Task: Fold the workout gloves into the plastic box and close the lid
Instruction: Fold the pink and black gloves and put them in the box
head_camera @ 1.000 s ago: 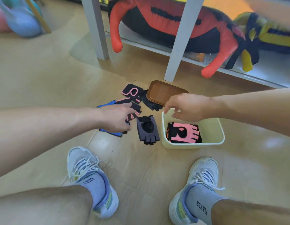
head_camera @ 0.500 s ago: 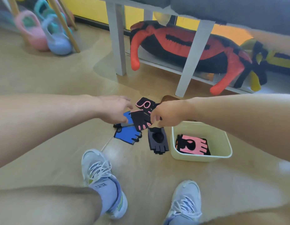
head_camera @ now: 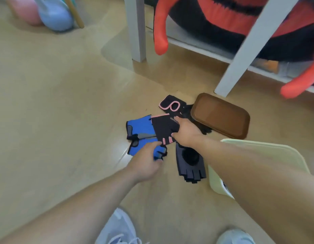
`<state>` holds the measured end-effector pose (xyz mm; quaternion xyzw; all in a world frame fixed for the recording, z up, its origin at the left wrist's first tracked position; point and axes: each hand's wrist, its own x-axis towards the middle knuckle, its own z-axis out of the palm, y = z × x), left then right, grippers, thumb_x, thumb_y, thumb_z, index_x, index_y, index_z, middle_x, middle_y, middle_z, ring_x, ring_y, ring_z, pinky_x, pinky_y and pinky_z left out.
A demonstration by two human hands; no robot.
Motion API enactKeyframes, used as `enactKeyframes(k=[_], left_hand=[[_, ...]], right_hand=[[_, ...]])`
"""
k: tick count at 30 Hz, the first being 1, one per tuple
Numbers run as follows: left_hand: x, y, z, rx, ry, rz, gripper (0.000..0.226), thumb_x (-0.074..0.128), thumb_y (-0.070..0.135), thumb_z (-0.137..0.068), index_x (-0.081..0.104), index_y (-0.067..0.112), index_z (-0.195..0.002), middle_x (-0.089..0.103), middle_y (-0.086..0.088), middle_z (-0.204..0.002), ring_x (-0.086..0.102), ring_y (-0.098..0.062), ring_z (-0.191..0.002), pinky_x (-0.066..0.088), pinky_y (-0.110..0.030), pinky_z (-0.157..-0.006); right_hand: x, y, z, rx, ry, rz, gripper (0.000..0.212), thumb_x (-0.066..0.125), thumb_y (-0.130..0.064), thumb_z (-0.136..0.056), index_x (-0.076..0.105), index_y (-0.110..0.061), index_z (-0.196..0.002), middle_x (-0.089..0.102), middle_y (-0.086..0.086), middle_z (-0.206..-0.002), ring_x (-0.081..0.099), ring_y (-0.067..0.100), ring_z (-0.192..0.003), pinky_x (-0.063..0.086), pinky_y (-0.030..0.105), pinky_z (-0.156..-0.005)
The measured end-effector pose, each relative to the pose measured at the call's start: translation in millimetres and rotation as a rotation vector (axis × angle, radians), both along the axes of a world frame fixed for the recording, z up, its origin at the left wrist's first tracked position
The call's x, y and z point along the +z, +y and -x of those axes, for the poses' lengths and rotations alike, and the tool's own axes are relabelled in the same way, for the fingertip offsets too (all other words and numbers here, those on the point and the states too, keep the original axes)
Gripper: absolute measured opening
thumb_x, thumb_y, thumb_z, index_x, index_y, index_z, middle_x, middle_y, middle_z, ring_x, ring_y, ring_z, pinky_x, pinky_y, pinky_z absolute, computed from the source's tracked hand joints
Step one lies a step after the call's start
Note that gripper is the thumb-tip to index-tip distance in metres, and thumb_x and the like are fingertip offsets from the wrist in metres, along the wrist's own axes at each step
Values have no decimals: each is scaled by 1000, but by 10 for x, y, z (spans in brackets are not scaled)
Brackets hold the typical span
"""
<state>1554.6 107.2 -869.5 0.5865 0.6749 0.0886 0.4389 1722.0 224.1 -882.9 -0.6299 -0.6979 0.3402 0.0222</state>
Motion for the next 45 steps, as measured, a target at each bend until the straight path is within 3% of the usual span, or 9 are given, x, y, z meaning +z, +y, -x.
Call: enactKeyframes(k=[3, 6, 15, 23, 28, 33, 36, 38, 45], left_hand=[[-188, 90, 266, 67, 8, 16, 58, 61, 25, -99, 40, 32, -153, 45, 9, -155, 43, -11, -142, 41, -29, -108], [-319, 138, 362, 216, -68, 34, 55, 62, 24, -100, 43, 33, -151, 48, 10, -150, 45, -7, -139, 42, -24, -102], [-432, 108, 204, 220, -120, 83, 57, 63, 25, -100, 42, 31, -152, 48, 9, -154, 45, -10, -141, 45, -30, -108], [153, 190, 105, 741, -551, 175, 45, 50, 55, -101, 59, 23, -132, 64, 2, -129, 64, -18, -114, 50, -43, -107], [516, -30, 55, 913, -697, 192, 37, 51, 50, -103, 67, 19, -111, 72, -7, -120, 67, -21, -100, 53, -44, -98], [484, -418, -222, 923, -1030, 266, 47, 60, 57, -94, 73, 19, -117, 81, -5, -105, 72, -26, -104, 55, -45, -99], [289, -490, -335, 981, -895, 198, 26, 70, 33, -95, 72, 17, -115, 81, -5, -99, 75, -26, -95, 60, -41, -83], [156, -478, -309, 1057, -795, 164, 18, 70, 29, -96, 73, 18, -110, 81, -5, -96, 76, -27, -89, 62, -39, -78], [-46, -181, -131, 1139, -767, 77, 6, 67, 27, -98, 71, 22, -98, 79, -2, -95, 75, -22, -82, 56, -29, -62]], right_hand=[[-274, 287, 140, -26, -83, -8, 101, 77, -37, -87, 13, -27, -164, 14, 1, -171, 31, 29, -152, 39, 43, -116], [-456, 500, 240, 17, -220, 53, 119, 86, -48, -75, 8, -30, -164, 21, 2, -167, 28, 35, -148, 43, 51, -111], [-651, 423, 163, -190, 5, 26, 47, 74, -40, -88, 66, -12, -125, 64, 12, -127, 53, 36, -126, 51, 45, -100], [472, -16, 143, -33, 330, -207, 22, 70, -29, -94, 65, -17, -112, 71, 1, -106, 67, 20, -95, 55, 37, -83], [1053, -495, -85, 371, -65, -48, 22, 74, -36, -90, 52, -36, -88, 56, -14, -80, 55, 16, -80, 40, 27, -61], [985, -889, -130, 225, 27, 12, 21, 73, -34, -92, 58, -24, -103, 65, -3, -95, 63, 20, -89, 47, 32, -69], [784, -1024, -59, 30, 218, 92, 20, 70, -41, -94, 63, -24, -102, 71, -10, -88, 68, 9, -81, 51, 22, -62], [581, -1053, -12, -81, 321, 143, 31, 62, -51, -97, 66, -26, -113, 73, -9, -103, 70, 6, -92, 58, 22, -75], [-67, -272, 19, -50, -73, -8, 63, 60, -22, -95, 40, -21, -155, 40, 4, -160, 39, 27, -146, 35, 41, -119]])
